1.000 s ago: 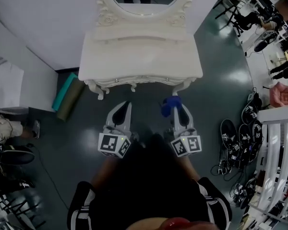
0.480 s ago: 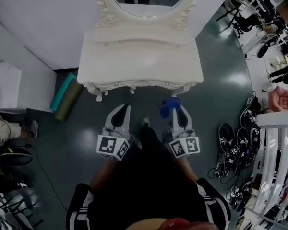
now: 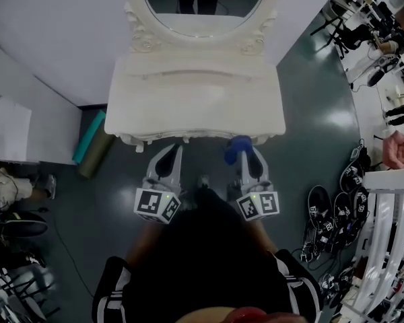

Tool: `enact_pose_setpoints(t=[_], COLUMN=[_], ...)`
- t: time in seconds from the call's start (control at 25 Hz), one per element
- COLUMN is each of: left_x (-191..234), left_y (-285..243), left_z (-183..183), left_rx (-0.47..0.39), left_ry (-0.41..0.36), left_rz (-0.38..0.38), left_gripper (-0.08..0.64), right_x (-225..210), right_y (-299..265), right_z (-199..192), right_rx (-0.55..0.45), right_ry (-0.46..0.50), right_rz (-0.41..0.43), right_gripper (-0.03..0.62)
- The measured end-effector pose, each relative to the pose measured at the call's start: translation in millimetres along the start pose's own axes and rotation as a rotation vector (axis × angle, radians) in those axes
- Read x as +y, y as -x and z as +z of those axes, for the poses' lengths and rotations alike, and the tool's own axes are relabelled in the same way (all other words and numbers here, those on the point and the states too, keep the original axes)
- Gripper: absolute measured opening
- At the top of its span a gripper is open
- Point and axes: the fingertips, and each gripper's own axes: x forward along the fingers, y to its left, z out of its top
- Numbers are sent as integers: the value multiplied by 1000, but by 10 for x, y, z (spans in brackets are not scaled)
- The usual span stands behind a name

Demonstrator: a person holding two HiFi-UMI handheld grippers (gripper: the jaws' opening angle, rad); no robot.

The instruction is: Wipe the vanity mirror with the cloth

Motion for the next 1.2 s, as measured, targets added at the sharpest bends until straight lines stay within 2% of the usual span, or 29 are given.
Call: enact_pose_setpoints(t=[0.44, 0.84, 1.2], left_x=[-16, 333, 887], left_y=[-804, -1169, -1592], left_z=[75, 237, 529], left_rx=[-9, -5, -13], left_ry=[2, 6, 13], left_rz=[62, 96, 36], left_gripper=[11, 11, 11], right_x=[-629, -620, -477], right_y=[-693, -1259, -1882], right_z=[205, 148, 226], right_rx=[-1, 21, -15], right_ry=[-25, -47, -15], right_rz=[56, 84, 23], right_gripper=[60, 60, 58])
